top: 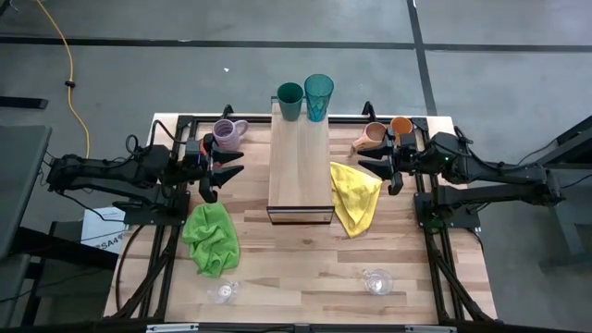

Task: Stack small to large cups/mugs on shelf
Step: Put the red cup on the shelf

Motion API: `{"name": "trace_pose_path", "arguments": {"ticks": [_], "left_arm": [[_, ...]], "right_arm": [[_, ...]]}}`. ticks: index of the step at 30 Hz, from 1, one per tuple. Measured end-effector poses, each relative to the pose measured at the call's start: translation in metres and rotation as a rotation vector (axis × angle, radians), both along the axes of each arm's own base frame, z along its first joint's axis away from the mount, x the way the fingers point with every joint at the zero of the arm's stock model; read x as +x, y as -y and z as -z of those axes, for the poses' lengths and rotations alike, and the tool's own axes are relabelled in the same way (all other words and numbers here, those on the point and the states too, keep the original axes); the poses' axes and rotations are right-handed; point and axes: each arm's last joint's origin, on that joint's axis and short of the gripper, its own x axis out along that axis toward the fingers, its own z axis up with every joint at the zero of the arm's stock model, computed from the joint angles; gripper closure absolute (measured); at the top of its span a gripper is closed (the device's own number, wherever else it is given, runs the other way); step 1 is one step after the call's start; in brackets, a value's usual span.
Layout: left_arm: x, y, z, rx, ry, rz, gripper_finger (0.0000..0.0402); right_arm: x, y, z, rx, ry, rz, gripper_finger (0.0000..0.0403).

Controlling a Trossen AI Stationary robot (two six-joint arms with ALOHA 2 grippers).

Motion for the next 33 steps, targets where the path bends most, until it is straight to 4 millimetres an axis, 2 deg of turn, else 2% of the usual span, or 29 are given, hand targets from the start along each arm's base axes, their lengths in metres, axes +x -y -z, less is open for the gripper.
{"name": "trace_pose_path", "arguments": {"ticks": [6,13,17,20,23,29,33], "left_arm": [[-0.001,-0.001,-0.001,-0.010,-0.021,-0.022,0.0211],[0.001,-0.007,-0.024,-0.092,-0.257,-0.269,0.0211],[-0.001,-0.017,-0.038,-0.239,-0.413,-0.426,0.0211],[-0.004,-0.030,-0.038,-0.404,-0.550,-0.549,0.0211],[-0.007,-0.044,-0.031,-0.530,-0.713,-0.609,0.0211],[-0.004,-0.077,0.002,-0.785,-0.998,-0.637,0.0211],[0.000,-0.098,0.019,-0.827,-1.150,-0.683,0.0211]], "right_arm": [[0.000,0.000,0.000,0.000,0.000,0.002,0.0256],[0.000,0.000,0.000,0.000,-0.001,0.002,0.0256],[0.000,0.000,0.000,0.000,-0.001,0.002,0.0256],[0.000,0.000,0.000,0.000,-0.002,0.002,0.0256],[0.000,0.000,0.000,0.001,-0.003,0.002,0.0256],[0.000,0.000,0.001,0.002,-0.012,0.002,0.0256],[0.000,0.000,0.002,0.003,-0.019,0.002,0.0256]]}}
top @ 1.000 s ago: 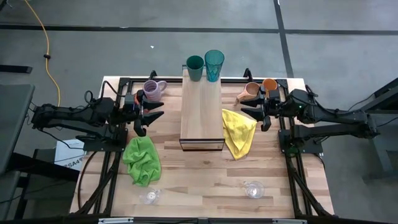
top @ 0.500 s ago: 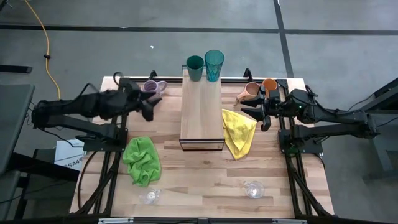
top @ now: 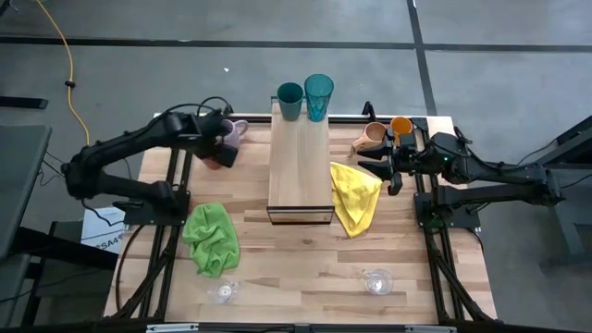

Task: Stack small to large cups/mugs on shelf
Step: Put the red cup on the shelf

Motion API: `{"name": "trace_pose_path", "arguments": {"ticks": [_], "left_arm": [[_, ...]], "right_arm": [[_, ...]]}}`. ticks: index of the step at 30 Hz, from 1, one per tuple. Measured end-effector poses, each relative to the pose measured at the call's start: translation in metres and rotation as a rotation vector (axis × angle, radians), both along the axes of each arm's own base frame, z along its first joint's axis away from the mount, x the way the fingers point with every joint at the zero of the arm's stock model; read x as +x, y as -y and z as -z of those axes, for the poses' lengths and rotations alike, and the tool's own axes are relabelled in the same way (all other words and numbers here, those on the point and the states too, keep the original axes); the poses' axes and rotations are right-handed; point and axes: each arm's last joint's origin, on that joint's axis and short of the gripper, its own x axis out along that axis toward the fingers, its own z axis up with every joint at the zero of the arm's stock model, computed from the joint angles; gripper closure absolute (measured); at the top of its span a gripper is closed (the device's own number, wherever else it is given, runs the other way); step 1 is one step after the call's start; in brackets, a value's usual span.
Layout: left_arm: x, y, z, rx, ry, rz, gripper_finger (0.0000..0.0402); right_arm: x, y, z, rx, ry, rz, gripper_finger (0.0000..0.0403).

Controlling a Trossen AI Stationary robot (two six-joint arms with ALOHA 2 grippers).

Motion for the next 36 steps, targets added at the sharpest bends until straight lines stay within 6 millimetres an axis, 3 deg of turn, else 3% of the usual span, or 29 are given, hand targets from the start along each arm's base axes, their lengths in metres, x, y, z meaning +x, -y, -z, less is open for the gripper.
{"name": "trace_pose_path", "arguments": {"ticks": [6,15,24,36], "left_arm": [[0.006,-0.026,0.021,-0.073,-0.116,0.001,0.0211],[0.013,-0.045,0.042,-0.095,-0.264,0.010,0.0211],[0.021,-0.052,0.064,-0.142,-0.308,0.032,0.0211],[0.015,-0.046,0.098,-0.189,-0.312,0.010,0.0211]], "right_arm": [[0.000,0.000,0.001,0.008,-0.011,-0.001,0.0256],[0.000,0.000,0.002,0.010,-0.023,-0.001,0.0256],[0.000,0.000,0.003,0.002,-0.032,0.000,0.0256],[0.000,0.000,0.003,0.002,-0.032,-0.001,0.0256]]}}
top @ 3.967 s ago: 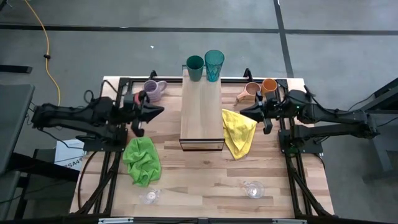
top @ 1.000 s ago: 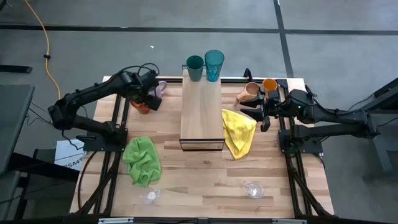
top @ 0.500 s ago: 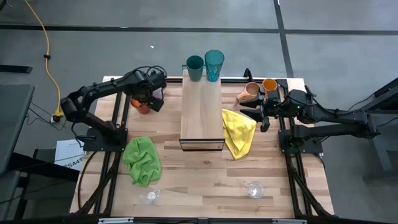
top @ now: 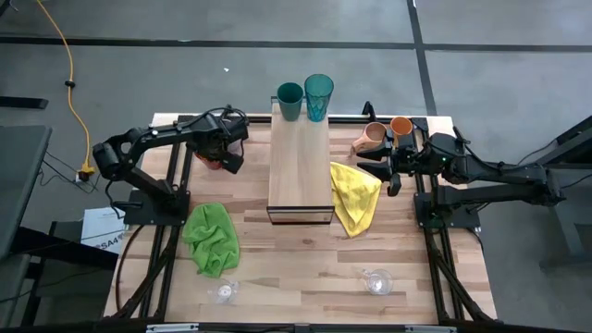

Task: Stack small to large cups/mugs on shelf
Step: Put the red cup on the shelf

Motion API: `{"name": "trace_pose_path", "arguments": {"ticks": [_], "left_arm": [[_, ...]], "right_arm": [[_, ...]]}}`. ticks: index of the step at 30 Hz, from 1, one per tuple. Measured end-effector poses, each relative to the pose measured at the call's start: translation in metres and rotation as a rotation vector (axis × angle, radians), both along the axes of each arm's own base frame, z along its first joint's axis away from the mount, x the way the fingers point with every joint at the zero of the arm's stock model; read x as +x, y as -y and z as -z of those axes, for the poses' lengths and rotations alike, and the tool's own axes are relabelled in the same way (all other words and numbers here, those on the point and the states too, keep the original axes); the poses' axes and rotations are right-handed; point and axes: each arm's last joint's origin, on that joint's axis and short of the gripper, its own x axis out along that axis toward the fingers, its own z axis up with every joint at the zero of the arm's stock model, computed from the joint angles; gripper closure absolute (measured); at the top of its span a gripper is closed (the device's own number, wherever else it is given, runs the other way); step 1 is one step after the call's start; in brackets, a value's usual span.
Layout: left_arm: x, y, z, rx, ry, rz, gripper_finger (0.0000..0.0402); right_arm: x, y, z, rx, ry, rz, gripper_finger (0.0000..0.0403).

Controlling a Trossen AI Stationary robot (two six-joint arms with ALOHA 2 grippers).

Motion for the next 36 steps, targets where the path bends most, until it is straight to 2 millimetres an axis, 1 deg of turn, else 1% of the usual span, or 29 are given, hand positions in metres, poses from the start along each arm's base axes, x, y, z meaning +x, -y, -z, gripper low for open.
{"name": "trace_pose_path", "arguments": {"ticks": [6,9,13,19,20,24,28,33,36], "left_arm": [[0.001,-0.001,0.002,0.012,0.012,-0.002,0.0214],[0.001,-0.001,0.001,0.016,0.008,-0.002,0.0229],[0.001,-0.001,0.001,0.020,0.003,-0.001,0.0275],[0.000,0.000,0.001,0.021,-0.014,0.002,0.0382],[-0.001,0.001,0.001,0.018,-0.017,0.002,0.0391],[-0.003,0.004,-0.002,-0.014,-0.007,0.000,0.0381],[-0.007,0.008,-0.010,-0.029,0.031,0.003,0.0396],[-0.014,0.018,-0.027,-0.037,0.128,0.002,0.0395],[-0.020,0.025,-0.039,-0.040,0.221,0.005,0.0397]], "right_arm": [[0.000,0.000,0.000,0.000,0.000,0.000,0.0256],[0.000,0.000,0.000,0.002,0.000,0.000,0.0256],[0.000,0.000,0.000,0.009,0.000,-0.001,0.0256],[0.000,0.000,0.000,0.010,0.000,0.000,0.0256],[0.000,0.000,0.000,0.010,0.000,-0.001,0.0256],[0.000,0.000,0.000,0.010,0.000,-0.001,0.0256],[0.000,0.000,0.000,0.008,0.000,-0.001,0.0256],[0.000,0.000,0.000,0.003,0.000,0.000,0.0256],[0.000,0.000,0.000,0.000,0.000,0.000,0.0256]]}}
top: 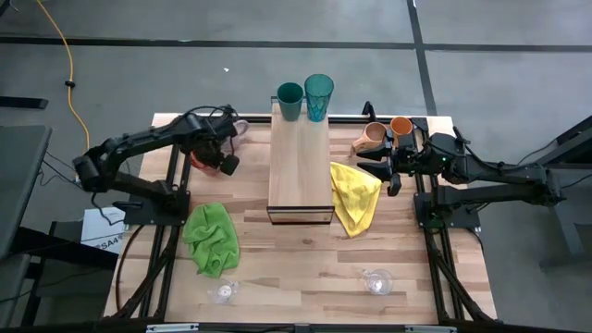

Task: Stack small to large cups/mugs on shelf
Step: Put the red cup on the shelf

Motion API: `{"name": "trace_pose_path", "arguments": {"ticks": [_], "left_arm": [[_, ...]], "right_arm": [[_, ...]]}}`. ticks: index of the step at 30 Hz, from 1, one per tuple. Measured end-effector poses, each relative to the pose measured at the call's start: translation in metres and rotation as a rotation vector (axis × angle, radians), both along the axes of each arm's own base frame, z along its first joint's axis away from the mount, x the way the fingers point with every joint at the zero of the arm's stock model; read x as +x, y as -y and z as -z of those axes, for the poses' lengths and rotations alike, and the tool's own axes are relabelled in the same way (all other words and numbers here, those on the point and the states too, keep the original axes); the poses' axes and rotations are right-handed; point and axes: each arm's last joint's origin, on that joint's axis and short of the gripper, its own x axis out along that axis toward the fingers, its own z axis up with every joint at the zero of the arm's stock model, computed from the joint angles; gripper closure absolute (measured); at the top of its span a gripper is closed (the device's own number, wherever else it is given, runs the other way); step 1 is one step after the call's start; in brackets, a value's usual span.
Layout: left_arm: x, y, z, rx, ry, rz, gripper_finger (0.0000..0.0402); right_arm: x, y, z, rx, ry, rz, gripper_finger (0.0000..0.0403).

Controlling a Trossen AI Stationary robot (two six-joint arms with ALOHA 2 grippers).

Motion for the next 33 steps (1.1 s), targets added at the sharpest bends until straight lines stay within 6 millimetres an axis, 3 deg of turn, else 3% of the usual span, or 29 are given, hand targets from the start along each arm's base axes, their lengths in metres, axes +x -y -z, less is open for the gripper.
{"name": "trace_pose_path", "arguments": {"ticks": [9,16,22,26,33], "left_arm": [[-0.010,0.032,-0.047,0.161,0.395,0.036,0.0398],[0.000,0.058,-0.102,0.464,0.925,0.154,0.0400],[0.015,0.081,-0.138,0.713,1.212,0.366,0.0400],[0.032,0.100,-0.148,0.786,1.330,0.511,0.0400],[0.056,0.129,-0.149,0.883,1.353,0.578,0.0401]], "right_arm": [[0.000,0.000,0.000,0.000,0.000,0.000,0.0256],[0.000,0.000,0.000,0.000,0.001,0.000,0.0256],[0.000,0.000,-0.002,0.000,0.020,0.000,0.0256],[-0.001,0.000,-0.007,0.025,0.070,-0.003,0.0256],[-0.001,0.000,-0.009,0.022,0.095,-0.007,0.0256]]}}
